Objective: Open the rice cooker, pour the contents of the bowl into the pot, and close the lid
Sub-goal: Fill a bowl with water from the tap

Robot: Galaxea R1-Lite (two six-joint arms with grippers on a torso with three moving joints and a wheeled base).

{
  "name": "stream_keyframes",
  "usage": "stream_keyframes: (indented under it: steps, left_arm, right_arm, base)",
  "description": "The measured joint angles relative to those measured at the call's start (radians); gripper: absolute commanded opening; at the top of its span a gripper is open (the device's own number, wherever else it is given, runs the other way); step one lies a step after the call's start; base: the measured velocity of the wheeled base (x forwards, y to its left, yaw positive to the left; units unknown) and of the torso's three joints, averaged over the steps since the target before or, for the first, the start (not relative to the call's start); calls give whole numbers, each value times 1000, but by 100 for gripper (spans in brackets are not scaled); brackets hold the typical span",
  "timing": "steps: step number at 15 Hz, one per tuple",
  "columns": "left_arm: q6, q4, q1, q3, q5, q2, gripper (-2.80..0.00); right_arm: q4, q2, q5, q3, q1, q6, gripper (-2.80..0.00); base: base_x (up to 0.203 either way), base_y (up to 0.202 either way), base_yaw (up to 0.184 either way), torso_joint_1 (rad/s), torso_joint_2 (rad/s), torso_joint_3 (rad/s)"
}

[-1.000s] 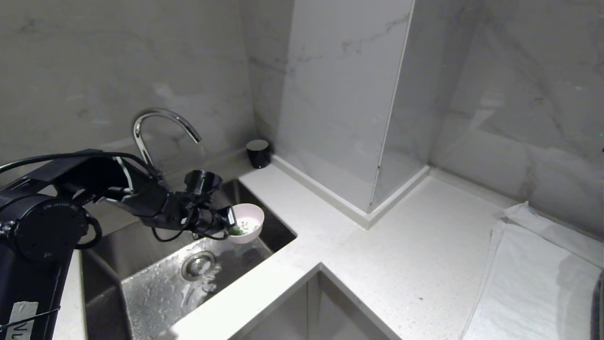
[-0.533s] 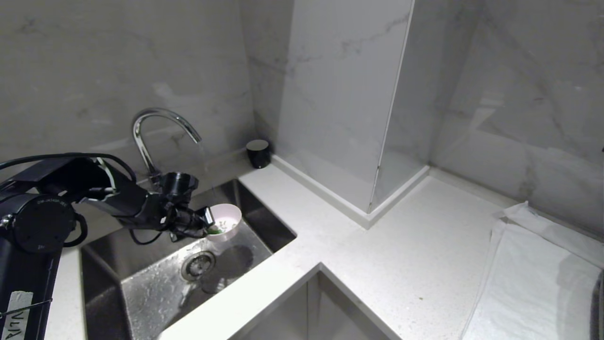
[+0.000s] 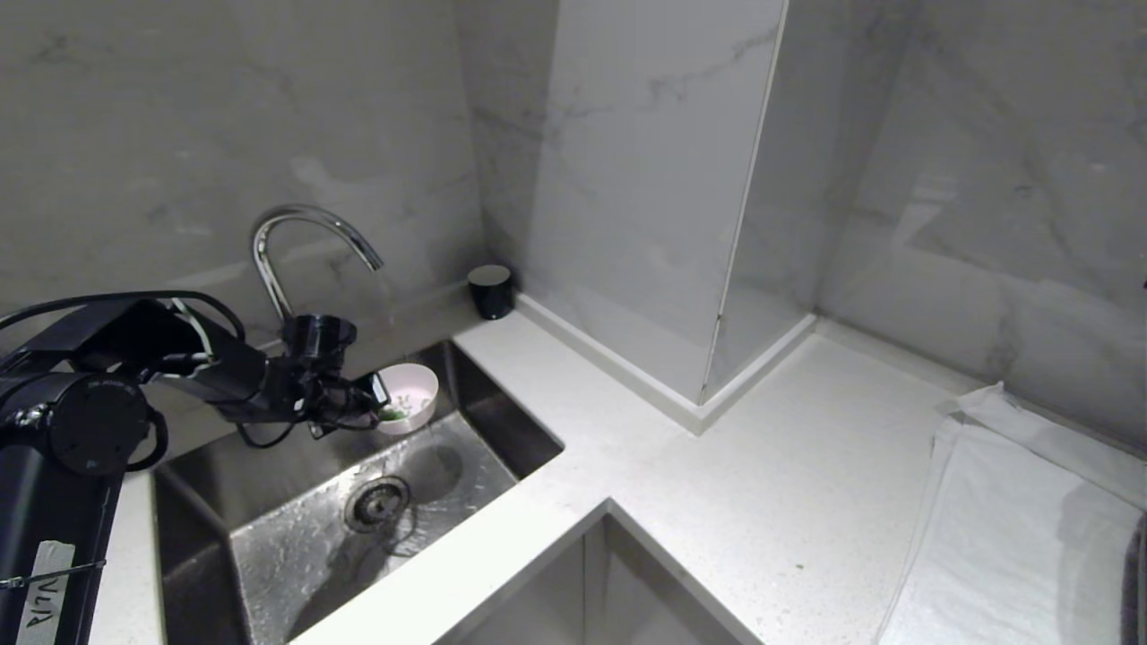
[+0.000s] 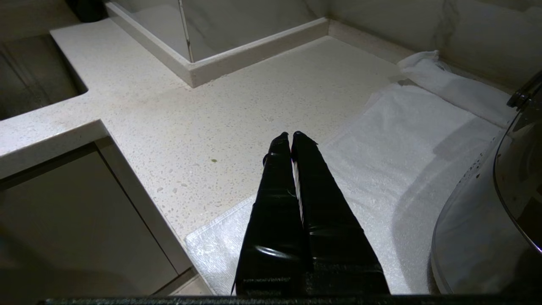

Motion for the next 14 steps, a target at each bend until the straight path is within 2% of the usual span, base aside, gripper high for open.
stream_keyframes:
  steps: [4, 8, 12, 14]
  left_arm:
    - [0, 7, 1, -99, 106, 63, -280]
    - [-6, 36, 3, -165, 112, 103, -280]
    - [-40, 117, 1, -271, 116, 126, -280]
    - [-47, 145, 1, -326, 138, 142, -280]
  right_arm:
    - [0, 0, 0, 0, 0, 0, -280]
    - [0, 0, 0, 0, -1, 0, -280]
    - [0, 0, 0, 0, 0, 0, -280]
    - [0, 0, 0, 0, 0, 0, -280]
  base:
    - [0, 0, 0, 0, 0, 0]
    - [0, 0, 0, 0, 0, 0]
    - [0, 0, 0, 0, 0, 0]
    - [0, 0, 0, 0, 0, 0]
